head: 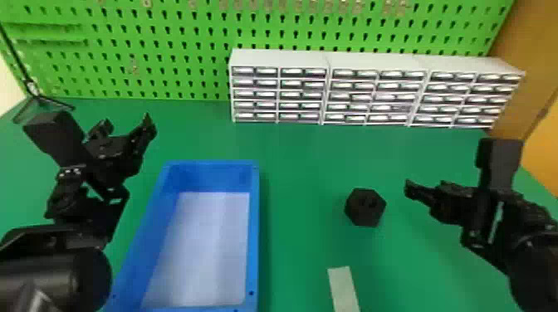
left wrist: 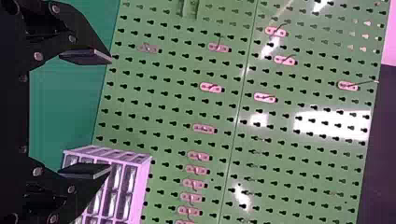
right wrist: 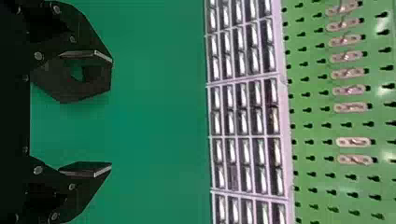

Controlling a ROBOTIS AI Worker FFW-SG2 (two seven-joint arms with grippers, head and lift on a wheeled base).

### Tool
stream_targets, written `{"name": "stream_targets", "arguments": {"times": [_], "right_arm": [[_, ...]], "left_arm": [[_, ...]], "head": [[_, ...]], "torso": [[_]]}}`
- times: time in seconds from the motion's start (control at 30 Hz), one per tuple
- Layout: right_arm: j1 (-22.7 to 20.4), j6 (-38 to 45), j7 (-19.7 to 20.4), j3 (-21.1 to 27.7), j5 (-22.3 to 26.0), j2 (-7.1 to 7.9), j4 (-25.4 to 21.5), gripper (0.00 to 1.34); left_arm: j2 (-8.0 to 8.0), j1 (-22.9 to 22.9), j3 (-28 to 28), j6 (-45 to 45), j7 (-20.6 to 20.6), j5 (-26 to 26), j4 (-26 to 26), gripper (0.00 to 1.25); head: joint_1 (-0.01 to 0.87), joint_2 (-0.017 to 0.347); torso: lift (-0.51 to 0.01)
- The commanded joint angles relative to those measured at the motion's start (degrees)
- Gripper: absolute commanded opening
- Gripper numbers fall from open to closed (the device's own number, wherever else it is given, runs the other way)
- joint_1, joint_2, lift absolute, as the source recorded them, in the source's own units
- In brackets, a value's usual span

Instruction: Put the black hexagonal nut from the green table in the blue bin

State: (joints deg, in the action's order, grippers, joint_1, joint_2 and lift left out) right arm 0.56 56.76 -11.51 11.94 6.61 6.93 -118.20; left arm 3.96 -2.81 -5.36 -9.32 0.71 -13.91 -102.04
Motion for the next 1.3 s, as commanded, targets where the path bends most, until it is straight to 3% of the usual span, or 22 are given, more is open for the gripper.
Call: {"name": "stream_targets", "arguments": {"times": [0.0,0.5,0.73,1.27], "right_arm": [[0.5,6.4,0.0,-1.0,-1.9,0.01,-3.3,0.87],[2.1,21.0,0.0,-3.1,-5.6,-0.08,-10.5,0.87],[2.3,26.8,0.0,-4.7,-6.5,0.98,-12.7,0.87],[4.1,31.1,0.0,-6.2,-7.8,1.77,-14.2,0.87]], "left_arm": [[0.0,0.0,-0.2,0.0,0.0,0.0,-0.1,0.81],[0.0,0.1,-0.5,0.0,-0.1,0.0,-0.4,0.81],[-0.09,0.1,-0.5,0.0,-0.1,-0.1,-0.5,0.81],[-0.09,0.1,-0.3,0.0,-0.2,-0.1,-0.5,0.81]], "head": [[0.692,0.008],[0.692,0.008],[0.692,0.008],[0.692,0.008]], "torso": [[-0.097],[-0.097],[-0.097],[-0.097]]}}
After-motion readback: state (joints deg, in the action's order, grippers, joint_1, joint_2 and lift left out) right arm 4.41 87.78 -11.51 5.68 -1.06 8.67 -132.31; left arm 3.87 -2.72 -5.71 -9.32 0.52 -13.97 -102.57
